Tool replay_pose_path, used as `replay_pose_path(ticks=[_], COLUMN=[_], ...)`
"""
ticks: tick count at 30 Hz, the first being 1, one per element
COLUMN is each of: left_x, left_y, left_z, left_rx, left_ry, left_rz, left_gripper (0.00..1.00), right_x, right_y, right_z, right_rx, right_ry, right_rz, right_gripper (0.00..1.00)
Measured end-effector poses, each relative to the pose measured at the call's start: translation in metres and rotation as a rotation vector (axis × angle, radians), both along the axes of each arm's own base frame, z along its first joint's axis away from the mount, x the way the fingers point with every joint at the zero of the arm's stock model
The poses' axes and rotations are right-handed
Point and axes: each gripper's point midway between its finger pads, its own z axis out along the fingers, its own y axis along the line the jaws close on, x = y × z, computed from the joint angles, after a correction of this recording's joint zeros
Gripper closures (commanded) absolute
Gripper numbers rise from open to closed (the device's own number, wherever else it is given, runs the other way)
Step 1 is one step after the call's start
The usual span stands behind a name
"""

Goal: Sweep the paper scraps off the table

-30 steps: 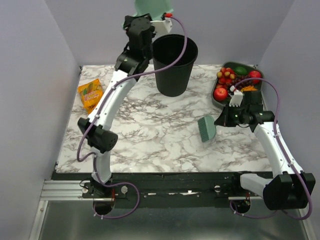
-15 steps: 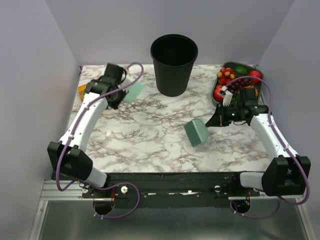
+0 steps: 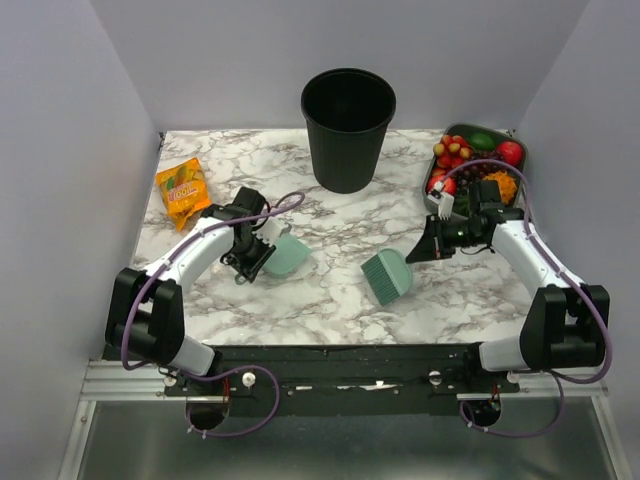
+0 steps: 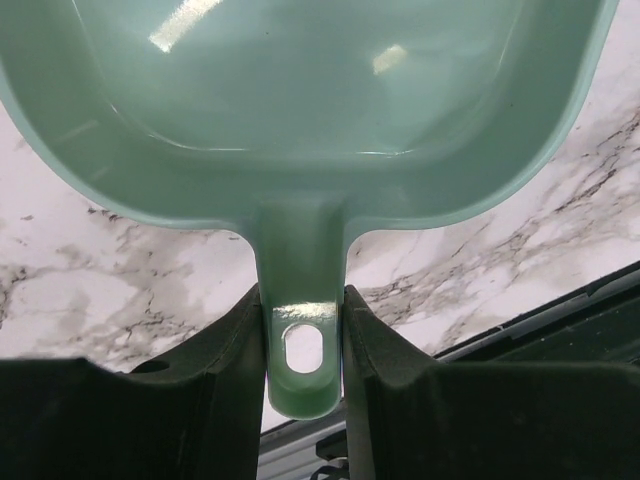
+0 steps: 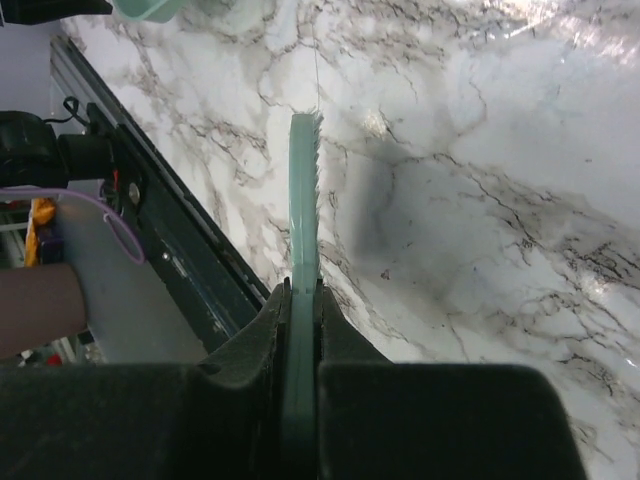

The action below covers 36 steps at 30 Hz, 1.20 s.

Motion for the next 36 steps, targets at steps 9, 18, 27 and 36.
replay_pose_path(ticks=[9, 18, 27, 36], left_x=[0.005, 0.01, 0.008, 0.023], left_y=[-0.006, -0.009, -0.008, -0.002], left_z=[-0.027, -0.038, -0.031, 0.02], left_rx=[-0.015, -0.019, -0.016, -0.058], left_ry=[0.003, 0.011, 0.01, -0.183], left_rz=[-0.012, -0.025, -0.04, -0.034], left_gripper=[0.52, 0.3, 0.02, 0.01], right_x=[-0.002, 0.001, 0.02, 0.054], right_y=[-0.004, -0.012, -0.034, -0.083], right_z=[-0.035, -0.059, -0.067, -0.018], right_rx=[-0.039, -0.103, -0.25, -0.499], right_ry=[0.136, 0.204, 0.142, -0.126], right_rz=[-0.035, -0.087, -0.132, -0.307], right_gripper=[0.96, 0.4, 0.0, 0.0])
